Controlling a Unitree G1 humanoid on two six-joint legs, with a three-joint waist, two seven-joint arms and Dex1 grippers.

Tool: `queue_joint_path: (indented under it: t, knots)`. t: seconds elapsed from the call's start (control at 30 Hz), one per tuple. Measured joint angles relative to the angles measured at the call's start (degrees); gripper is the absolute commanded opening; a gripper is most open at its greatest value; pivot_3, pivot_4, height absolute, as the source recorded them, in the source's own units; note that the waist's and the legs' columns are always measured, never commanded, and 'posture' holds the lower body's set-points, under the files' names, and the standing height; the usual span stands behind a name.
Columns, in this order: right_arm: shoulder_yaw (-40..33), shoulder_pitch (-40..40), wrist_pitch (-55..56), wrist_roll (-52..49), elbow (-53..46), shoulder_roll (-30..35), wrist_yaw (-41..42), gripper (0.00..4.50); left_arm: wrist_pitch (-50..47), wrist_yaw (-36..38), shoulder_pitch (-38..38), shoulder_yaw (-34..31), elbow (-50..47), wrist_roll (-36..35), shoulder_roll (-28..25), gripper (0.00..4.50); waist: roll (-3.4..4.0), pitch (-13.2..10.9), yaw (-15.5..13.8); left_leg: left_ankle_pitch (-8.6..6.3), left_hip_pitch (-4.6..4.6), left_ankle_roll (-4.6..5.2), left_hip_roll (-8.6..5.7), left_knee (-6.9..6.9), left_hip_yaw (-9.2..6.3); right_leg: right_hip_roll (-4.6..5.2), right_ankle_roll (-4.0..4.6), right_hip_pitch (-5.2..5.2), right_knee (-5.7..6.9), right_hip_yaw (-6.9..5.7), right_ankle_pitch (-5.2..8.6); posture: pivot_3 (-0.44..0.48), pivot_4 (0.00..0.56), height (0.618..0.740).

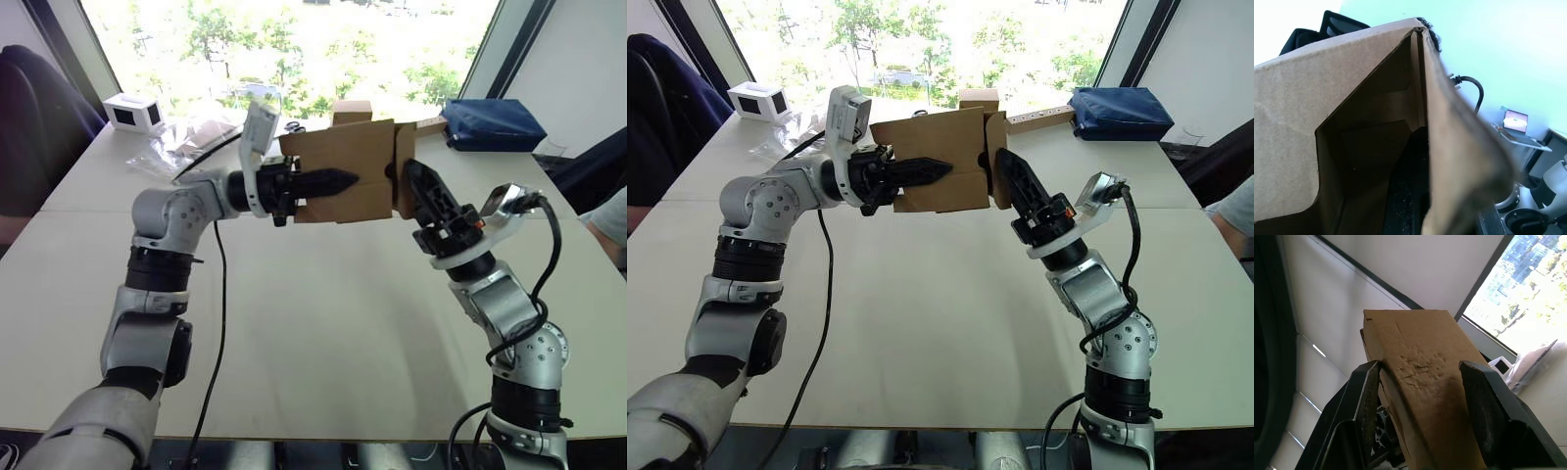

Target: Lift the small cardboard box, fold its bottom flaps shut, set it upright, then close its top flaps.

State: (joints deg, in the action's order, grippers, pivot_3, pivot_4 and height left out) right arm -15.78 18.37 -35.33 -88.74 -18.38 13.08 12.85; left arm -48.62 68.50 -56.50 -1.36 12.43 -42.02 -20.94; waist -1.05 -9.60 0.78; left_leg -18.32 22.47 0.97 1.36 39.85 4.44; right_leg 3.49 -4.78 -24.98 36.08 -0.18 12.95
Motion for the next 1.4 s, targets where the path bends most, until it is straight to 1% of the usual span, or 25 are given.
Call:
queue_joint_path:
  t: [0.2,0.37,0.6,0.93,1.23,1.4]
  knots:
    - [0.71,0.52,1.01,2.44,0.0,-0.64,-1.19,2.69,0.0,0.0,0.0,0.0,0.0,0.0,0.02,0.0,0.0,0.0,0.01,0.0,0.0,0.0,0.0,0.0,0.0,0.0,0.0,0.0,0.0,0.0,0.0,0.0,0.15,0.74]
    - [1.4,0.59,1.24,2.53,-0.26,-0.96,-1.68,2.69,0.09,-0.05,0.0,0.0,0.02,0.02,0.05,0.0,0.0,0.0,0.0,0.0,0.0,0.0,0.0,0.0,0.0,0.01,0.0,0.0,0.0,0.0,0.0,0.0,0.15,0.74]
    - [2.46,0.61,1.03,2.48,-3.08,-0.75,-1.76,2.69,0.53,-0.01,-0.01,-0.24,0.65,0.01,0.43,0.0,0.0,0.0,0.01,0.0,0.0,0.0,0.0,0.0,0.0,0.0,0.0,0.0,0.0,0.0,0.0,0.0,0.15,0.74]
    - [3.43,-0.38,1.47,2.76,-3.76,-1.33,-1.87,2.69,0.69,0.02,-0.19,-0.82,1.75,0.01,0.79,0.0,0.0,0.0,0.01,0.0,0.0,0.0,0.0,0.0,0.0,0.0,0.0,0.0,0.0,0.0,0.0,0.0,0.15,0.74]
    - [5.03,-1.03,1.37,7.11,-3.93,-0.7,-2.1,2.69,0.69,-0.06,-0.19,-0.86,2.49,0.17,0.81,0.0,0.0,0.0,0.01,0.0,0.0,0.0,0.0,0.0,0.0,0.0,0.0,0.0,0.0,0.0,0.0,0.0,0.15,0.74]
    - [6.21,0.23,1.32,11.01,-4.13,-0.04,-2.19,2.69,0.7,-0.05,-0.19,-0.99,2.5,0.26,0.82,0.0,0.0,0.0,0.02,0.0,0.0,0.0,0.0,0.0,0.0,0.0,0.0,-0.01,-0.01,0.0,0.0,0.0,0.15,0.74]
